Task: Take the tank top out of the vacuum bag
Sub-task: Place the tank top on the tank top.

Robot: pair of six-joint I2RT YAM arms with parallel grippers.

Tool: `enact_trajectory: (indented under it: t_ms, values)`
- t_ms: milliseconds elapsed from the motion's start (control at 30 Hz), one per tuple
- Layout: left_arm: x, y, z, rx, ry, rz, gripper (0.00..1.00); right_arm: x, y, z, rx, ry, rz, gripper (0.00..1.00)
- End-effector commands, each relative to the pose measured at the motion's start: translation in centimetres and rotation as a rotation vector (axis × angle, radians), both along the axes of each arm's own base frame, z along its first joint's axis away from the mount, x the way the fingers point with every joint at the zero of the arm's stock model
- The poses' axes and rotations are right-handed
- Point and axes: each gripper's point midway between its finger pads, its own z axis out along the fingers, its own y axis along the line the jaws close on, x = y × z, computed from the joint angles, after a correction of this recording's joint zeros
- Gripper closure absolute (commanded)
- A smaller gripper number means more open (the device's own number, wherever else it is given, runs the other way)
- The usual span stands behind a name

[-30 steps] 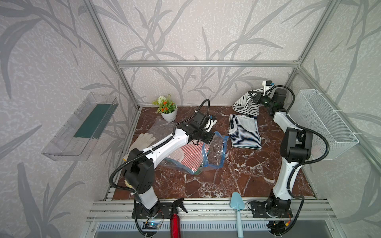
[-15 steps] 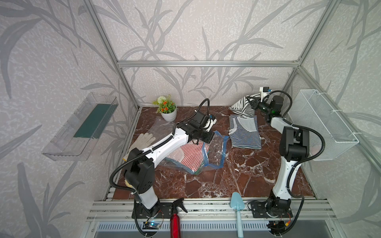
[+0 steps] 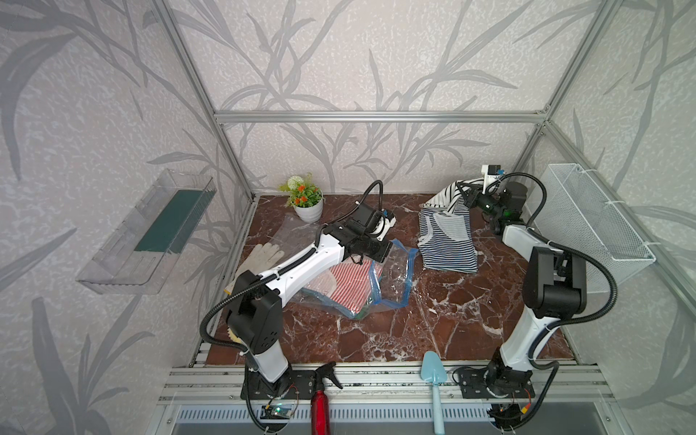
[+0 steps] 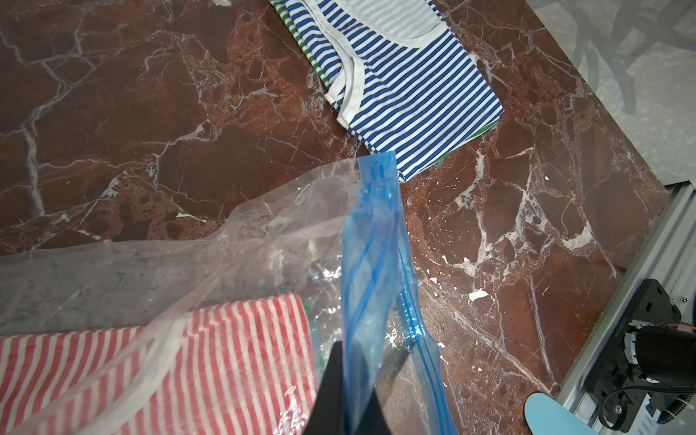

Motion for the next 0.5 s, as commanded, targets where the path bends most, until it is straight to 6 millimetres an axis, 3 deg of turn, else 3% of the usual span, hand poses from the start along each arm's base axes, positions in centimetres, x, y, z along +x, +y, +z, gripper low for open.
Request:
enact_trajectory:
  t_ms: [0,467]
  values:
    - [-0.1,0.1,1.6,-0.022,-0.017,0.0,1.0,-1.0,-0.1,0.8,-0.002,0.004,-0.025,1.0]
    - [-0.6,-0.1,2.7,-0.042,-0.033,-0.008,1.0,-6.5,-0.4,-3.4,0.032,0.177,-0.107,1.0]
